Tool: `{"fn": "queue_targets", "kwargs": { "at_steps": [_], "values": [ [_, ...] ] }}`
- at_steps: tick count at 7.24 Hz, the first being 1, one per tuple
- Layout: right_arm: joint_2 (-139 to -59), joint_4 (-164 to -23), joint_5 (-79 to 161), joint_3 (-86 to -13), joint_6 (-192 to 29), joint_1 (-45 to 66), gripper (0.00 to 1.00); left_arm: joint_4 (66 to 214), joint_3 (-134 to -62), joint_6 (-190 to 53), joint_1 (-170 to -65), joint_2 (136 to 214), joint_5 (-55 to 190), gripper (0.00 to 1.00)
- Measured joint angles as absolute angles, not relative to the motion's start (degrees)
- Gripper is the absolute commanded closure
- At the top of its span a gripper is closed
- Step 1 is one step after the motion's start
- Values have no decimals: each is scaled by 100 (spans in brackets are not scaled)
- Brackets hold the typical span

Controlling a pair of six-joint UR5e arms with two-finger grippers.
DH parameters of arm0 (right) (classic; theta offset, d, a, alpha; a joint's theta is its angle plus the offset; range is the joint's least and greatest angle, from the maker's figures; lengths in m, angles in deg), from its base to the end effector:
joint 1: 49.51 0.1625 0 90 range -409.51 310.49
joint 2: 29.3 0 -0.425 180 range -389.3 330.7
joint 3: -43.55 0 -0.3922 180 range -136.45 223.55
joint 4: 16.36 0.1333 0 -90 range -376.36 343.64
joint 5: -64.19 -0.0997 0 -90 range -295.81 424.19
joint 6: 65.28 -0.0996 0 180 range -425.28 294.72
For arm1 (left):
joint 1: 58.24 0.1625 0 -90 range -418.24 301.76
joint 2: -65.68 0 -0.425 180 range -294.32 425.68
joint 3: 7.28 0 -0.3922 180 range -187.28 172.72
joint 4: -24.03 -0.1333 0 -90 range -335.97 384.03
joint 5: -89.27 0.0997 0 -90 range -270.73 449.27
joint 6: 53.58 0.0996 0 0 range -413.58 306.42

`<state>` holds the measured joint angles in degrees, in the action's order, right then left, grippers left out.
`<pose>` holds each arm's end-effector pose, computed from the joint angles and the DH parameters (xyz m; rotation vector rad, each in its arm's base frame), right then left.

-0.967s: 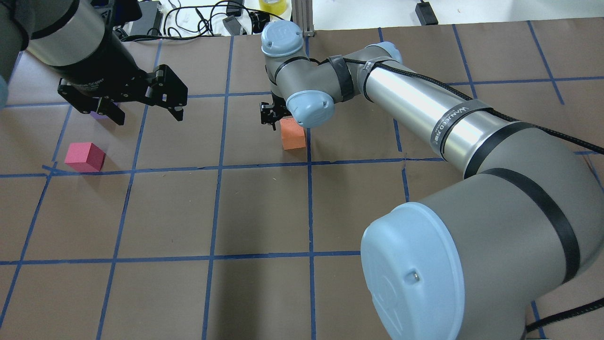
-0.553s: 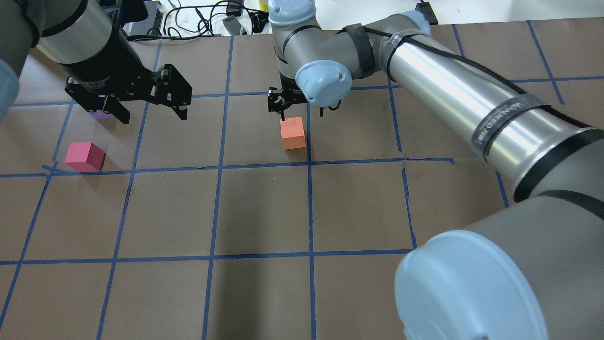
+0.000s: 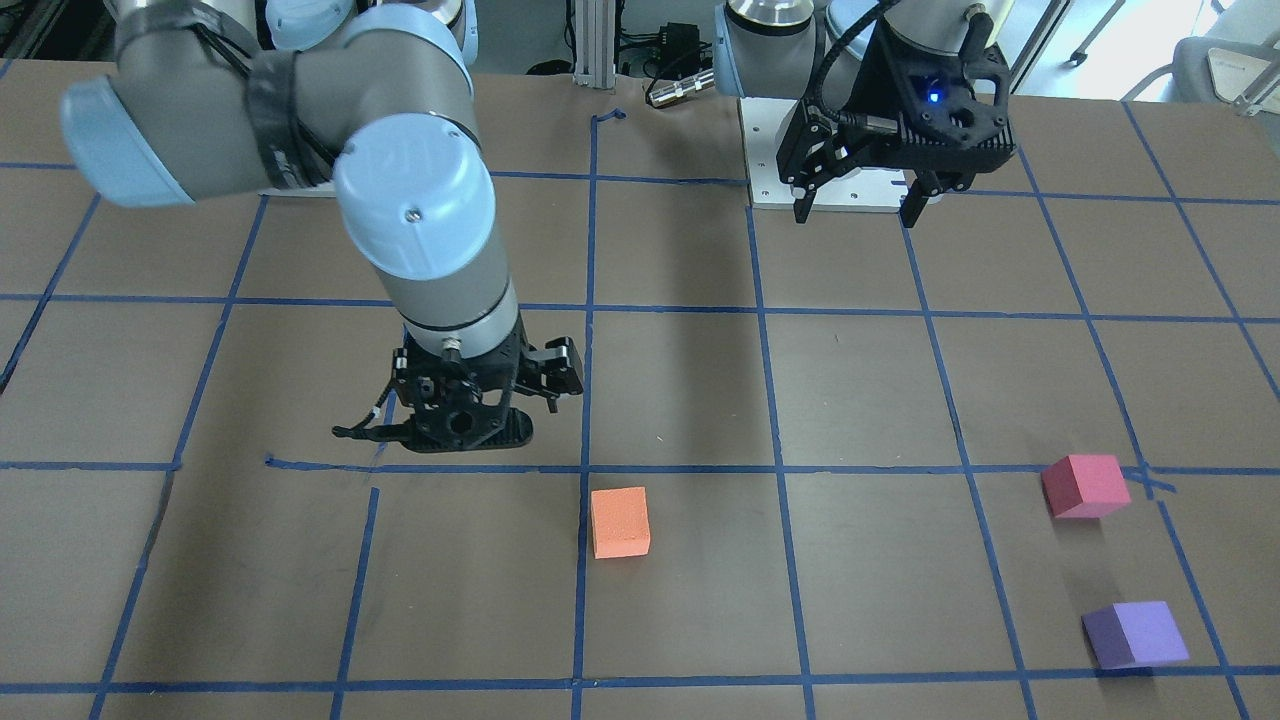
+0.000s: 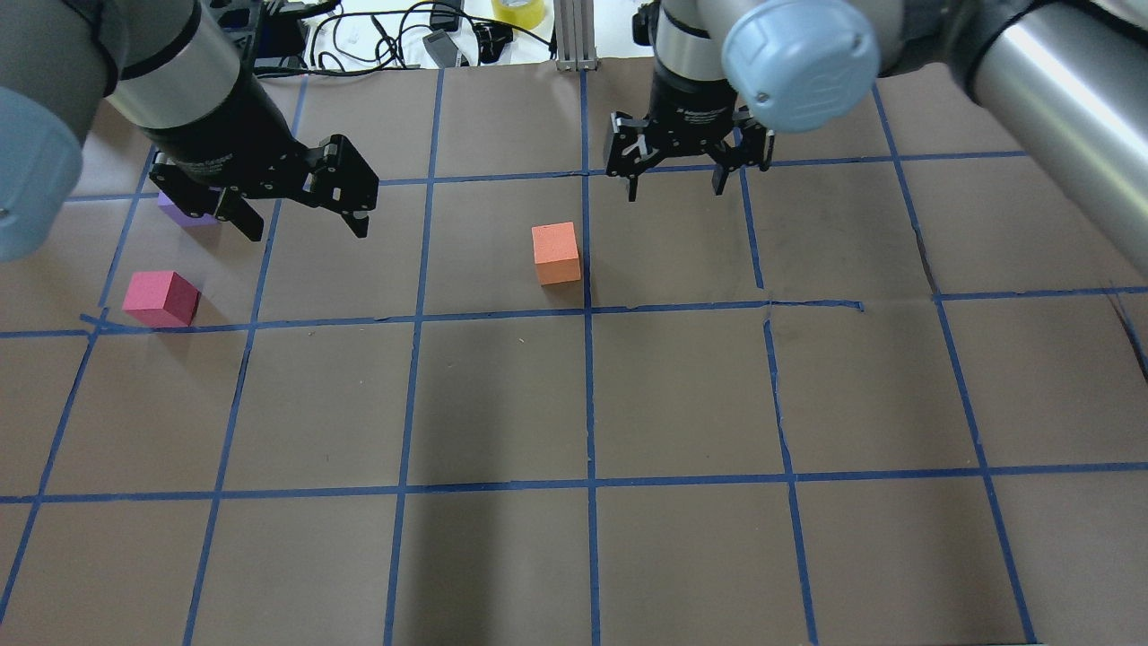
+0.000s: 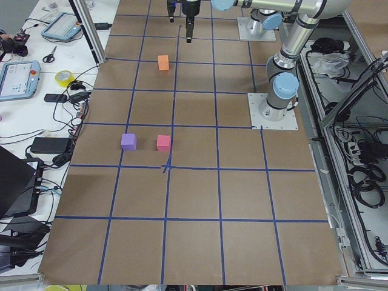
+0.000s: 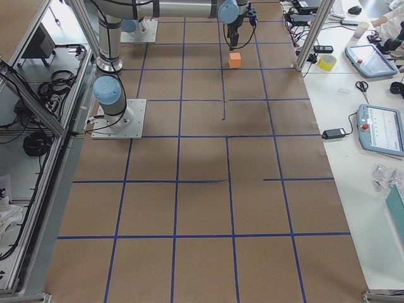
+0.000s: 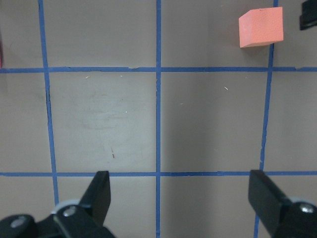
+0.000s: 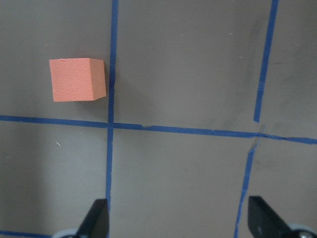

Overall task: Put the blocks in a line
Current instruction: 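Open and lift the right gripper while the left arm moves toward the cube, then reach the left gripper over the orange cube and grasp it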

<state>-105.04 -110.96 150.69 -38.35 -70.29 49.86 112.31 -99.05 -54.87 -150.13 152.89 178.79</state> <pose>0.2338 -0.5610 0.4302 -0.1160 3.0818 0.0534 -0.1498 -0.4711 0.4993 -0.0167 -3.1310 0.0745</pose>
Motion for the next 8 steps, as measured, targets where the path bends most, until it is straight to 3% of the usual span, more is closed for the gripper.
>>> {"fn": "queue_targets", "kwargs": {
  "at_steps": [2, 4, 8],
  "values": [
    [-11323, -10892, 15262, -4426, -6602, 4576, 0, 10205, -10161, -5449, -15023, 15658, 17851, 0],
    [-11585, -10852, 15416, -4813, -6521, 4474, 0, 9261, -10199, -5426, -15071, 16347, 17826, 0],
    [-11661, -10929, 15675, -4865, -6530, 4402, 0, 8443, -9421, -5911, -15558, 17850, 17830, 0]
  ]
}}
